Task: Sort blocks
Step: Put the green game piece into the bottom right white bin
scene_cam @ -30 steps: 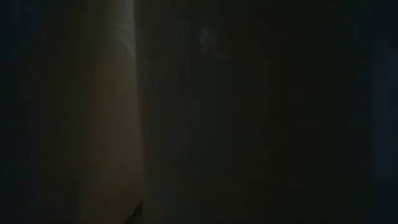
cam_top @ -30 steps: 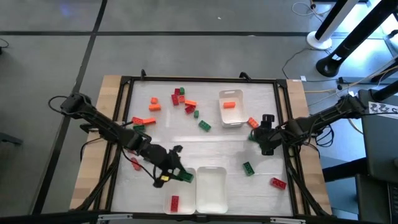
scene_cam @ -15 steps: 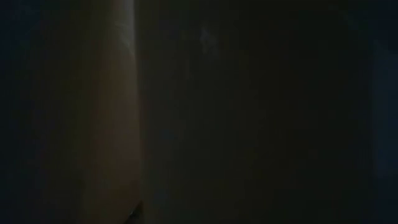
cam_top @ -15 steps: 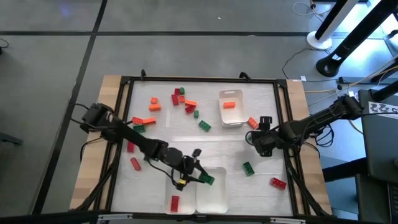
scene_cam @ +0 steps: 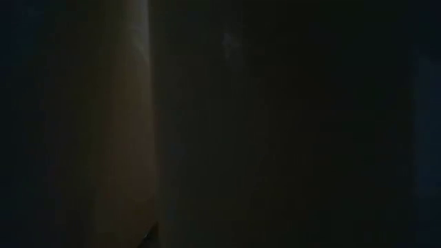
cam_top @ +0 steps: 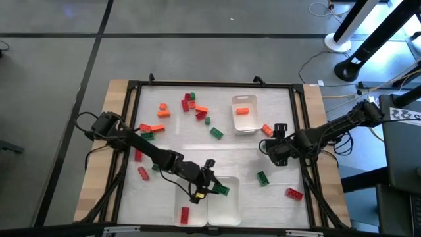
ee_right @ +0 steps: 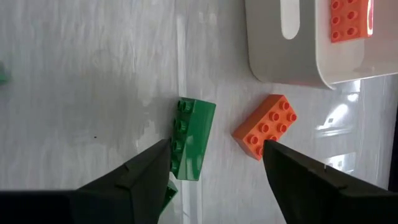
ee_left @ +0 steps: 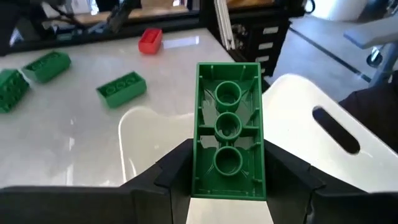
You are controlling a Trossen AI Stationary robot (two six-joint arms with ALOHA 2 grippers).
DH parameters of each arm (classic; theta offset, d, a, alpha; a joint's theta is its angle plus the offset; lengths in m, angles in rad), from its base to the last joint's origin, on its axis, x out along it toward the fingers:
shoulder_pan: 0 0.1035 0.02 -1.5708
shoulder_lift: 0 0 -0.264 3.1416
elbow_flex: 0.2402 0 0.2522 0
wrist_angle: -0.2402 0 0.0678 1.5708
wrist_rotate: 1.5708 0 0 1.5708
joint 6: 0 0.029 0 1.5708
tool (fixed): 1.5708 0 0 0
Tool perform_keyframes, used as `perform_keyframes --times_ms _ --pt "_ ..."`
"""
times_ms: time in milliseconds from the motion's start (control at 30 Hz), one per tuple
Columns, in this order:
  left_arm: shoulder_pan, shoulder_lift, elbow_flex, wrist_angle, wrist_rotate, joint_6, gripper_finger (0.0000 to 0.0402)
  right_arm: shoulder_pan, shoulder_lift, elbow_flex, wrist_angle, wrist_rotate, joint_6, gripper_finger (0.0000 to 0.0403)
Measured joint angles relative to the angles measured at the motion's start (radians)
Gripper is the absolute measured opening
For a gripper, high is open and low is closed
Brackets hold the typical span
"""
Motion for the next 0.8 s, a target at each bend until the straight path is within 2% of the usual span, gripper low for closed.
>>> perform_keyframes --times_ms 333,600,800 --pt "0.002 0.0 0.0 -0.002 -0.009 -0.015 0.0155 0.0 0.0 0.0 0.0 -0.008 0.0 0.0253" --pt "0.012 -0.002 0.0 -0.018 -0.022 -0.086 0.0222 0.0 0.0 0.0 0.002 -0.027 0.019 0.0253" --pt "0.012 -0.03 0.0 -0.026 -0.022 -0.067 0.0234 -0.042 0.0 -0.004 0.008 -0.08 0.03 0.0253"
